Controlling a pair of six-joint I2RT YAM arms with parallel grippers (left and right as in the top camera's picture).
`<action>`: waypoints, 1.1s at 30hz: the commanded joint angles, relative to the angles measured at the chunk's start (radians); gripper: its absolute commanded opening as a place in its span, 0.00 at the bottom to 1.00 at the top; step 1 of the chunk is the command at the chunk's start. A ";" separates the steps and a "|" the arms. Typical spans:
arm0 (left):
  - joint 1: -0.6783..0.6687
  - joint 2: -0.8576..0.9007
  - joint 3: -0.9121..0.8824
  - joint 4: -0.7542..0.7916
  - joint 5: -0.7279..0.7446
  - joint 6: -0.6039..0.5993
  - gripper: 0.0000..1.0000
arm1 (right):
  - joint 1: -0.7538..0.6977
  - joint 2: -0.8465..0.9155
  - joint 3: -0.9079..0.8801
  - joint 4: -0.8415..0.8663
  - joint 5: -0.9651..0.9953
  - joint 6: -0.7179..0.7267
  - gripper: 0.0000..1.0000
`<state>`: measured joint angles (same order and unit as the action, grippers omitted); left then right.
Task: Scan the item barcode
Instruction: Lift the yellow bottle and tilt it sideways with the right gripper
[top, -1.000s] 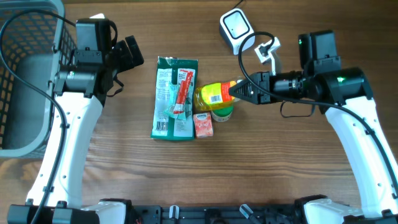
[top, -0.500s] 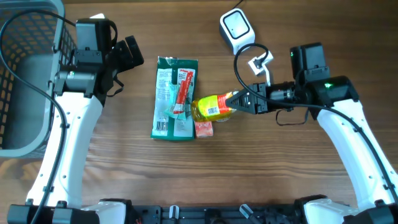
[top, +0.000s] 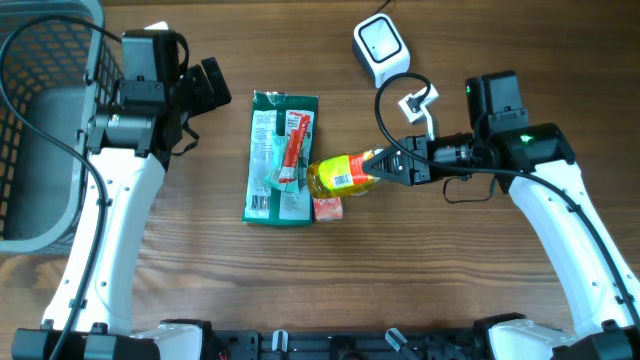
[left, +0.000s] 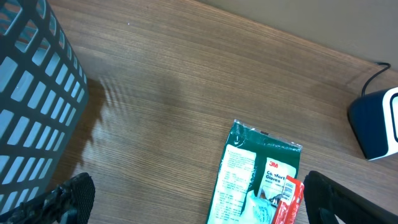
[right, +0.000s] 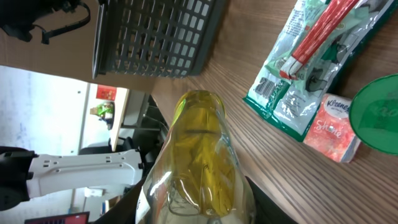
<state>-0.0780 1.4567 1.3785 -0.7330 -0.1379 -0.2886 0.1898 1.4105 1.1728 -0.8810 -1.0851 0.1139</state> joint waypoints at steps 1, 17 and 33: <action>0.003 -0.003 0.012 0.002 -0.010 0.023 1.00 | -0.020 0.000 -0.003 0.002 -0.069 -0.032 0.09; 0.003 -0.003 0.012 0.002 -0.010 0.023 1.00 | -0.032 0.000 -0.003 0.002 -0.069 -0.040 0.09; 0.003 -0.003 0.012 0.002 -0.010 0.023 1.00 | -0.032 0.000 -0.003 0.001 -0.070 -0.060 0.09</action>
<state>-0.0780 1.4567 1.3785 -0.7334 -0.1379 -0.2886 0.1604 1.4105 1.1725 -0.8814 -1.0924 0.0803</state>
